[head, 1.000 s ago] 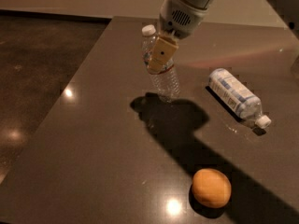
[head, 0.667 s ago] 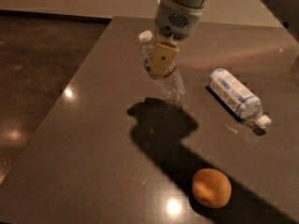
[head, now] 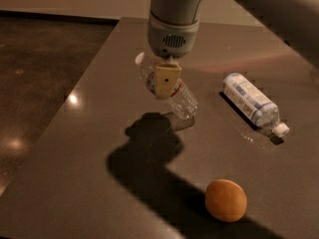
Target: Knock water bottle over
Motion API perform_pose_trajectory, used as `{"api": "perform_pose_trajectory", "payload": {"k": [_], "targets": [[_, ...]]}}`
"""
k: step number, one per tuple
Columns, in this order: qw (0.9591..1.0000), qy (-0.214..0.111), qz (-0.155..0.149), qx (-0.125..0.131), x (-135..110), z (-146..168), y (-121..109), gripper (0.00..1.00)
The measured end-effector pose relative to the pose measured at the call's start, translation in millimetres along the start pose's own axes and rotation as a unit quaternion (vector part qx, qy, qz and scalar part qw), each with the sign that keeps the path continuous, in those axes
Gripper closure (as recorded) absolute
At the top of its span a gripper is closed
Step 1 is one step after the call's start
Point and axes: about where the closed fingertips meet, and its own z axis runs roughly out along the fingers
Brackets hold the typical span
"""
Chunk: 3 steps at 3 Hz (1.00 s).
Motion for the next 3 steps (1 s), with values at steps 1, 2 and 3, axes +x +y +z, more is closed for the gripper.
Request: {"api": "perform_pose_trajectory", "payload": {"k": [1,2,3], "targets": [[0.9994,0.019,-0.027,-0.004,-7,12,10,0.35],[0.9983,0.035,-0.045,-0.01,-12,23,17,0.12],[0.9968,0.045,-0.063,-0.021,-16,34,25,0.0]]}}
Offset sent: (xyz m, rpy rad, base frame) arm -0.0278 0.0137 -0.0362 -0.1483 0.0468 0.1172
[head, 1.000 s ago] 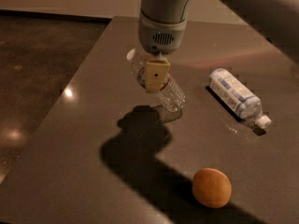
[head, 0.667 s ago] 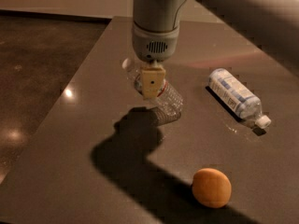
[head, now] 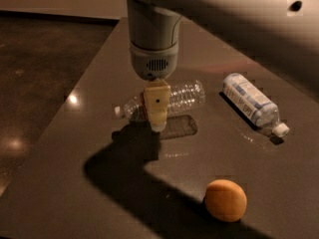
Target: Knock water bottle over
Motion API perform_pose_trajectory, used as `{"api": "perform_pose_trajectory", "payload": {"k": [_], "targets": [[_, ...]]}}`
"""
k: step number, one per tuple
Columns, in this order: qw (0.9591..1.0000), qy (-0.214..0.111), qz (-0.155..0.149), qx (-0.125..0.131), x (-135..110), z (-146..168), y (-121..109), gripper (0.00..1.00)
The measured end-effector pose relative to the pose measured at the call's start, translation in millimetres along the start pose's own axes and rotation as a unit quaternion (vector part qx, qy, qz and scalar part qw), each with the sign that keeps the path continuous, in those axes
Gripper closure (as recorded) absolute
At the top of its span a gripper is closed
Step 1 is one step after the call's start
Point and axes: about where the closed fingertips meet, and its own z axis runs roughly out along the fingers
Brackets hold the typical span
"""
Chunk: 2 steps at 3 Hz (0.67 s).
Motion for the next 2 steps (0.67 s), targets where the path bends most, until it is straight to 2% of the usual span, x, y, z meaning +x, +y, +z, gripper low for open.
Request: {"api": "perform_pose_trajectory", "payload": {"k": [1,2], "targets": [[0.9996,0.011,-0.018,-0.021,-9.0,22.0,9.9,0.0],[0.9997,0.008,-0.018,-0.017,-10.8,22.8,7.9,0.0]]}}
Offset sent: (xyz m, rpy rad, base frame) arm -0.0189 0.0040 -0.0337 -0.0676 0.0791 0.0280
